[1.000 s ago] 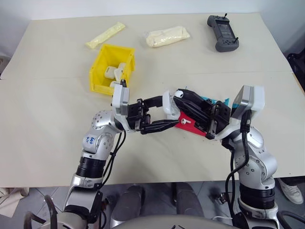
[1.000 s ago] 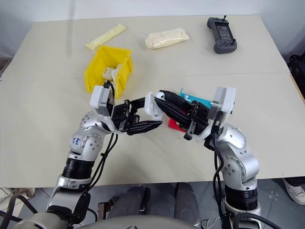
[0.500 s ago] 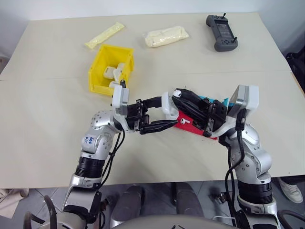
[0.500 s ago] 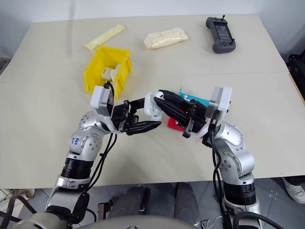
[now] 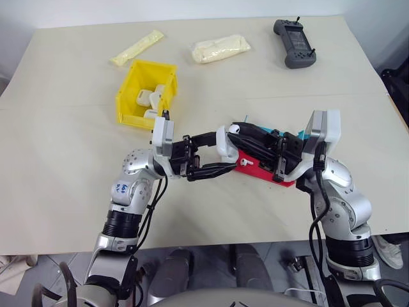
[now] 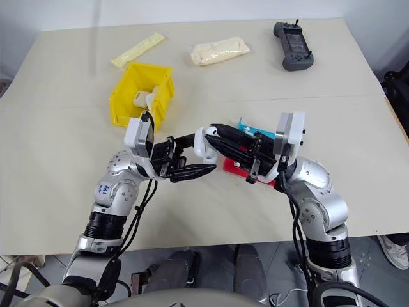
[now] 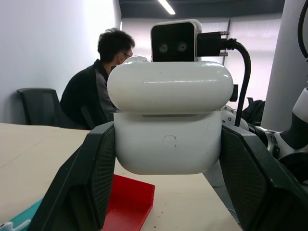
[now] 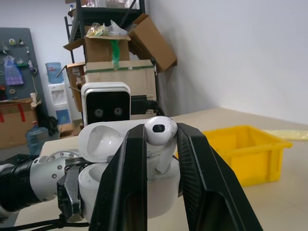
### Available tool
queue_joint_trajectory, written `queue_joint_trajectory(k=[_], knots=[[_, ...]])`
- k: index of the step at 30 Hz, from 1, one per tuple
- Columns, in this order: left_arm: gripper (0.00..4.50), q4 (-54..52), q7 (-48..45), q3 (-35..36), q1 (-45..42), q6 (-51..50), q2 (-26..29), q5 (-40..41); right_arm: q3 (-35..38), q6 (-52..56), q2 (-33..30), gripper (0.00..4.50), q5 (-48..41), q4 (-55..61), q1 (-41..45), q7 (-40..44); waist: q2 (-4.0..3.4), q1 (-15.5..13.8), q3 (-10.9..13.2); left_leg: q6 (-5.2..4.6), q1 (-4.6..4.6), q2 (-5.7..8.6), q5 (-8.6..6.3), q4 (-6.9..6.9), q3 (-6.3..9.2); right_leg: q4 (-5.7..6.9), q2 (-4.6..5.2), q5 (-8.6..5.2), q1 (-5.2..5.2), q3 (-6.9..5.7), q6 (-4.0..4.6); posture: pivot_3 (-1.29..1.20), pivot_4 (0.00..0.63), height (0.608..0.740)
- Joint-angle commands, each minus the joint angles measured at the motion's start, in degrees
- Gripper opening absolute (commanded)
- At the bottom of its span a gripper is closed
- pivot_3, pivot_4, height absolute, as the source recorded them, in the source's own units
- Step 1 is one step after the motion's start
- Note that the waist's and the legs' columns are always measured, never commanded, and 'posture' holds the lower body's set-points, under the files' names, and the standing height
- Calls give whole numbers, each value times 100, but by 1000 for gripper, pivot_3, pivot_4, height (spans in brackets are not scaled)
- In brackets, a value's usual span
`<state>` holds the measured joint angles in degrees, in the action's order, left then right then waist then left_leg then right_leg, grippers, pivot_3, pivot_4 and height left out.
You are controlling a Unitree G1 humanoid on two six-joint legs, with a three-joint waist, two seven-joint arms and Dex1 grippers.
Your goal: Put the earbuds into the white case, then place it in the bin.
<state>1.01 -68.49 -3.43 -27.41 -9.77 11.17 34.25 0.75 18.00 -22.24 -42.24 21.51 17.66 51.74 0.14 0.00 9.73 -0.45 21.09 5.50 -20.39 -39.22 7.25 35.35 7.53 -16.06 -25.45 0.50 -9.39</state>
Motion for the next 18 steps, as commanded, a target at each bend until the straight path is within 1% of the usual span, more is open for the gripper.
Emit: queue_joint_trajectory(k=[1,6,12,16,18], knots=[[2790,-230,-38,-127,-180,193,-225,83,-298,333,-108,511,-15,-33,5,156,0,-1,0,0,0,0,0,0,0,0,1,0,0,0,0,0,150,740],[2790,-221,-89,-116,-152,238,-232,49,-241,576,-201,511,-254,18,59,144,0,-1,0,0,0,0,0,0,0,0,1,0,0,0,0,0,150,740],[2790,-225,-134,-114,-112,272,-248,6,-122,671,-160,511,-435,30,139,61,0,-2,0,0,1,0,0,0,0,-1,1,0,0,0,0,0,150,740],[2790,-198,-100,-91,-135,313,-293,0,-200,759,-322,511,-369,48,112,186,0,-4,0,0,1,1,0,0,0,-1,1,0,0,0,0,0,150,740],[2790,-179,-53,-56,-171,325,-333,10,-322,832,-519,511,-251,77,44,324,0,-8,0,0,1,1,0,0,0,-1,1,0,0,0,0,0,150,740]])
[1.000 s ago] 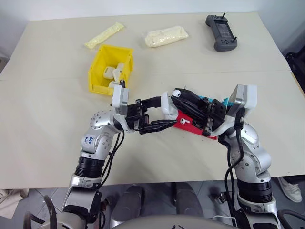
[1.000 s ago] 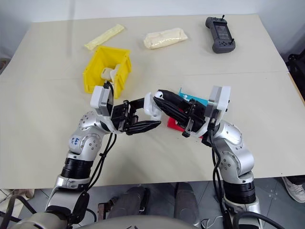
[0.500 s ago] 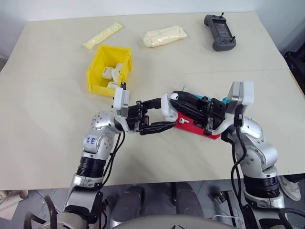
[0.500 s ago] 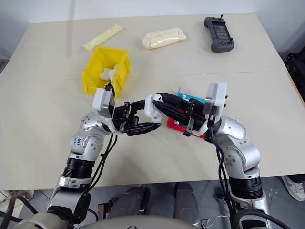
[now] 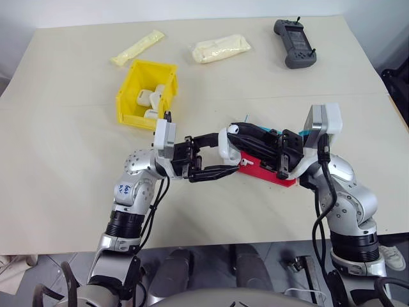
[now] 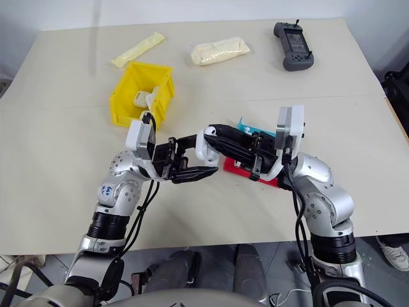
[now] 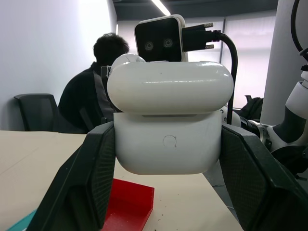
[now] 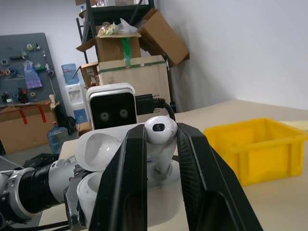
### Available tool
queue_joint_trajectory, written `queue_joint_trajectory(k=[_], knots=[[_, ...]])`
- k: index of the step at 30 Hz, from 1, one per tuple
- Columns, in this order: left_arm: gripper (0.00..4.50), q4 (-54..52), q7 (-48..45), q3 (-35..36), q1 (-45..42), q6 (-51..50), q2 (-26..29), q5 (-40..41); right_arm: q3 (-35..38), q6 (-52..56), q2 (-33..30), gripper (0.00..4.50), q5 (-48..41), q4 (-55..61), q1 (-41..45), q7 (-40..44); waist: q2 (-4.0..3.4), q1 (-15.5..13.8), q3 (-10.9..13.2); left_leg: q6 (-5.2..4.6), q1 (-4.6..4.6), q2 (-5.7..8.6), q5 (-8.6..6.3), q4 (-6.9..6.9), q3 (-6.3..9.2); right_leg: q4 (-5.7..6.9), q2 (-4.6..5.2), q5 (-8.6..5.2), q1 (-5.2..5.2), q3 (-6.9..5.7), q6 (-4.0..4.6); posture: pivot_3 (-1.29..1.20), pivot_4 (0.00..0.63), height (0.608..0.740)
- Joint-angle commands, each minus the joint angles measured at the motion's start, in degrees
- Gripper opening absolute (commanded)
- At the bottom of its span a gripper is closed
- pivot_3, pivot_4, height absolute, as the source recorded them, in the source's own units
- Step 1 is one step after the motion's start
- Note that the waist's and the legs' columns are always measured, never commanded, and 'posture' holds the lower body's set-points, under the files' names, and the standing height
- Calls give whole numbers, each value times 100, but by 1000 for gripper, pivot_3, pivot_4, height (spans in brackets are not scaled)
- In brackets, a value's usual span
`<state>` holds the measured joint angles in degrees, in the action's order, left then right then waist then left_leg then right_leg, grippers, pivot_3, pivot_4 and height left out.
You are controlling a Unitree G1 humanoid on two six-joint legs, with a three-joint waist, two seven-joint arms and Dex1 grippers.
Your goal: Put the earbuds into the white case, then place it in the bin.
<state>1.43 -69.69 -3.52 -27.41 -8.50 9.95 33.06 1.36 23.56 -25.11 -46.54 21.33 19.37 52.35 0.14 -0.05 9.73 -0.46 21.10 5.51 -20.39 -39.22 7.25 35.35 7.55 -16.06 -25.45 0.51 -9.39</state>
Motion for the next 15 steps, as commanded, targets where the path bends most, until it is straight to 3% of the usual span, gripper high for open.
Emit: queue_joint_trajectory(k=[1,13,15], knots=[[2790,-205,98,-22,-192,204,-238,138,-436,273,-313,511,236,103,-158,330,0,-8,0,0,0,1,0,0,0,0,1,0,0,0,0,0,150,740],[2790,-106,164,83,-277,283,-313,106,-297,329,-566,511,215,-82,-79,410,0,-3,0,0,0,0,0,0,-1,-1,0,0,0,0,0,0,150,740],[2790,-112,168,85,-269,295,-314,104,-264,362,-582,1265,154,-100,-36,422,0,-8,0,0,0,0,0,0,-1,-1,1,0,0,0,0,0,150,740]])
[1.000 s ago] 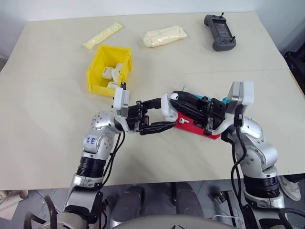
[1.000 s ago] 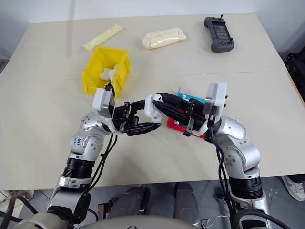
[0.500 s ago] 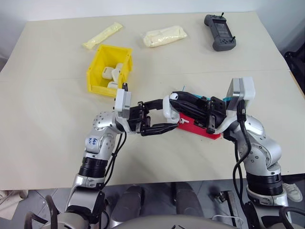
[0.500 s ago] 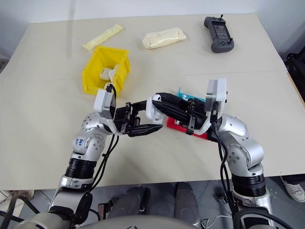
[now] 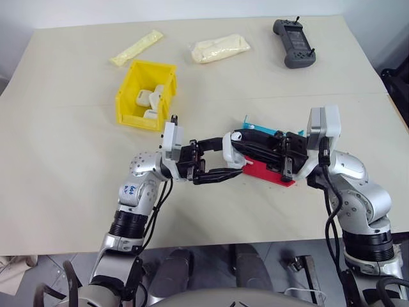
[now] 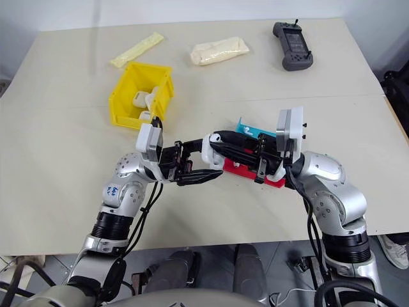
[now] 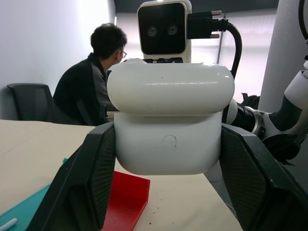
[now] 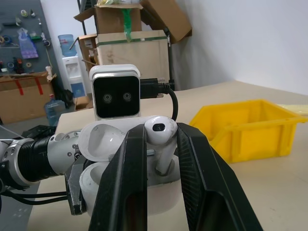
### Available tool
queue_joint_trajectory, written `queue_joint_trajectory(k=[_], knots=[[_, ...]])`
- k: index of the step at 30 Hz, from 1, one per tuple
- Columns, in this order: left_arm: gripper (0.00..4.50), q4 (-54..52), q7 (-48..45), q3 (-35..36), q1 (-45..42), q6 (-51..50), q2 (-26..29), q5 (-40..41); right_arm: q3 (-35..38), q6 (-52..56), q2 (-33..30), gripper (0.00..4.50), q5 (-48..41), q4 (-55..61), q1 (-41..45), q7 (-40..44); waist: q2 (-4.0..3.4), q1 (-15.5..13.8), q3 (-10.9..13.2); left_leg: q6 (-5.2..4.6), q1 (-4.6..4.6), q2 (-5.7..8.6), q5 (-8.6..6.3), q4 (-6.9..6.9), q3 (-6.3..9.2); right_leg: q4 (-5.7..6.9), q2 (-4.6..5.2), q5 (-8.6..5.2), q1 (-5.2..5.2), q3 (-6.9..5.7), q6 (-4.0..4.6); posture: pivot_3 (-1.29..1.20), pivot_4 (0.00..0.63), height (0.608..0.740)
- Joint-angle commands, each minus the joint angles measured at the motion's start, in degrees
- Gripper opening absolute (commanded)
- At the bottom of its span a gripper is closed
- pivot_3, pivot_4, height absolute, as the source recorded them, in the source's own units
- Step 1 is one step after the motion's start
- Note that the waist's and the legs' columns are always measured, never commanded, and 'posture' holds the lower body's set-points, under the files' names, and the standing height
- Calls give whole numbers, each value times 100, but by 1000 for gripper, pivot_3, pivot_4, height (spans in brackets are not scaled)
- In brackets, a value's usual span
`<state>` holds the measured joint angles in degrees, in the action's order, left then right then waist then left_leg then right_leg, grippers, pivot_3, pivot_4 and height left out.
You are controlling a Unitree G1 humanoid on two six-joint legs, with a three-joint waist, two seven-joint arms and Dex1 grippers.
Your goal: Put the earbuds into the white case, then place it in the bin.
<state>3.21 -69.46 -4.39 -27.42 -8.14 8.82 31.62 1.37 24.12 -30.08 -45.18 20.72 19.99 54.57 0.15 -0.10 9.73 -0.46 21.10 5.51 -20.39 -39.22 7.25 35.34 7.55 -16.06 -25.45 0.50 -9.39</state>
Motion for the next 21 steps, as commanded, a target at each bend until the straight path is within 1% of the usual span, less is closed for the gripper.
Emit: queue_joint_trajectory(k=[1,2,6,10,15,17,19,21], knots=[[2790,-289,146,170,-270,266,-201,246,-255,332,-100,1518,-14,-42,-77,220,0,-3,0,0,0,1,0,0,0,0,1,0,0,0,0,0,150,740],[2790,-284,147,167,-273,275,-201,244,-247,336,-108,1902,-24,-51,-60,236,0,-4,0,0,0,1,0,-1,0,0,1,0,0,0,0,0,150,740],[2790,-275,145,162,-285,298,-209,236,-187,336,-116,3121,-65,-87,22,289,0,-1,0,0,0,1,0,-1,0,-1,1,0,0,0,0,0,150,740],[2790,-285,146,168,-283,294,-224,223,-102,324,-86,4476,-49,-123,79,340,0,-3,0,0,1,0,0,-1,0,-1,0,0,0,0,0,0,150,740],[2790,-337,167,163,-215,277,-168,192,415,189,-419,4476,-97,-45,-144,450,-1,-17,0,0,2,5,0,-2,1,-1,5,0,0,-1,0,0,150,740],[2790,-334,134,187,-143,327,-52,141,877,50,-713,4476,-50,16,-521,550,0,-74,0,-1,3,5,0,-2,1,-2,5,0,0,-2,0,0,150,740],[2790,-338,119,197,-95,361,16,123,1135,-3,-928,4476,-53,33,-776,633,0,-124,0,-2,4,6,-1,-2,-1,-5,5,0,1,-2,0,0,150,740],[2790,-362,117,216,-26,371,104,128,1381,-286,-1131,4476,193,-34,-1081,762,-1,-132,-1,-2,2,5,0,-2,-5,-3,4,0,1,1,0,0,150,740]])
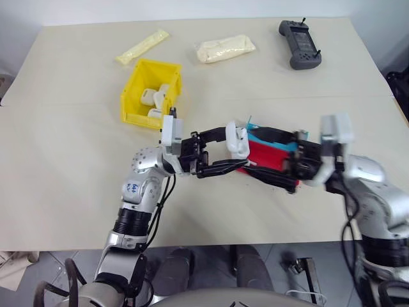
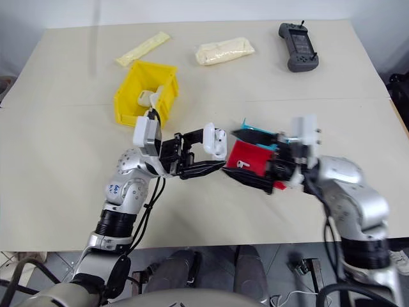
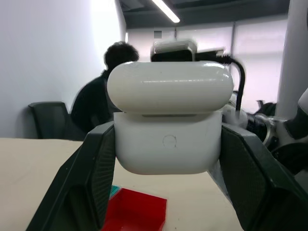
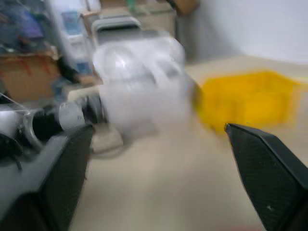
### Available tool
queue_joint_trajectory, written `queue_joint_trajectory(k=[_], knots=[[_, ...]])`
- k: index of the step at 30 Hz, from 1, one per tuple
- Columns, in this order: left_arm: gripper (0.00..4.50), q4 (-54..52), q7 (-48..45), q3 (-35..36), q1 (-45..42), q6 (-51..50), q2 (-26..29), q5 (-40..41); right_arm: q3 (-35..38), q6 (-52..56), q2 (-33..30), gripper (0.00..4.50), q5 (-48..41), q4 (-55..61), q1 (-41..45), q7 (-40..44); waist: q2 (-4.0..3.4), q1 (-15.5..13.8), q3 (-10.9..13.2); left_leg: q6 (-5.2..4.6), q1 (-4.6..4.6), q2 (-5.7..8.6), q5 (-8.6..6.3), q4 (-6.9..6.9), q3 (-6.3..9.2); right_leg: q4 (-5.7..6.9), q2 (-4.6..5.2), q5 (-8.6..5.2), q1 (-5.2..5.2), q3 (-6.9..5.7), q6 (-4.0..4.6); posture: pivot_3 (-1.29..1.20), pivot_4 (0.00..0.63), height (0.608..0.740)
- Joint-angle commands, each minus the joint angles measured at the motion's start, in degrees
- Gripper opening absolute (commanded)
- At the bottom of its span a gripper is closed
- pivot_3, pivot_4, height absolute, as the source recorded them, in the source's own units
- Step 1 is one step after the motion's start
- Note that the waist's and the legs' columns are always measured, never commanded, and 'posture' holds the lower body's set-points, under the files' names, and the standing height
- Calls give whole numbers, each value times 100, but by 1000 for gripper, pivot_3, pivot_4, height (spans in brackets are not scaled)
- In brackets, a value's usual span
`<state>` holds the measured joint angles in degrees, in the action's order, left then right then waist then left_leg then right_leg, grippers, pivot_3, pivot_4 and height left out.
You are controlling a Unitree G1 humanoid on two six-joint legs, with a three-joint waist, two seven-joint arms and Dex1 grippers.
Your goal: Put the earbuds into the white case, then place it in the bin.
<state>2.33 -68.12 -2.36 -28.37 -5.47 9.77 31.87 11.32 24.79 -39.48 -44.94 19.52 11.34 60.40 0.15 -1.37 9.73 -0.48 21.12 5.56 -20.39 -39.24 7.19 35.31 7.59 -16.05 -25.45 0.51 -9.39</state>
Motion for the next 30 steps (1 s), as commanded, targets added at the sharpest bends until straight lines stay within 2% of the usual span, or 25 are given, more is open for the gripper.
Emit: queue_joint_trajectory(k=[1,4,7,12,16,19,23,26,30], knots=[[2790,-286,-28,18,106,119,53,100,498,-465,-302,4476,261,58,-384,291,-1,-7,0,0,-2,-1,0,0,-1,1,-1,0,0,0,0,0,150,740],[2790,-397,-93,99,359,160,268,89,1282,-671,-537,4476,367,2,-1078,367,0,-12,0,0,-2,-2,0,2,-1,1,-2,0,2,0,0,0,150,740],[2790,-494,-8,163,517,162,368,129,1683,-1101,-654,4476,748,-292,-1612,507,0,-16,0,0,-2,-1,0,1,-3,1,-2,0,2,1,0,0,150,740],[2790,-580,52,255,677,173,472,165,1932,-1362,-682,4476,1035,-692,-1962,505,-1,-9,0,-1,-7,-3,1,0,-6,5,-2,0,6,2,0,0,150,740],[2790,-630,74,221,728,217,489,125,1711,-1338,-826,4476,1130,-878,-1610,512,-2,4,-1,-1,-10,-3,1,0,-8,4,-2,0,6,5,0,0,150,740],[2790,-667,126,177,743,237,470,91,1280,-989,-1053,4476,1131,-990,-848,500,-3,20,-2,-1,-11,-5,1,0,-11,2,-4,0,6,7,0,0,150,740],[2790,-730,149,131,796,245,492,79,-15,133,-1680,4476,1703,-1215,694,362,-7,19,-2,0,-10,-9,1,0,-15,-17,-4,0,2,7,0,0,150,740],[2790,-733,162,84,834,273,485,54,-1164,1026,-1463,4476,2008,-1941,2543,567,-9,42,0,2,-6,-14,0,1,-15,-28,-6,1,1,2,2,0,150,740],[2790,-762,241,2,869,333,400,24,-2876,1084,-1116,4476,3531,-3471,4273,887,-9,22,0,2,0,-16,0,6,-5,-31,-3,3,-3,-10,5,0,150,740]])
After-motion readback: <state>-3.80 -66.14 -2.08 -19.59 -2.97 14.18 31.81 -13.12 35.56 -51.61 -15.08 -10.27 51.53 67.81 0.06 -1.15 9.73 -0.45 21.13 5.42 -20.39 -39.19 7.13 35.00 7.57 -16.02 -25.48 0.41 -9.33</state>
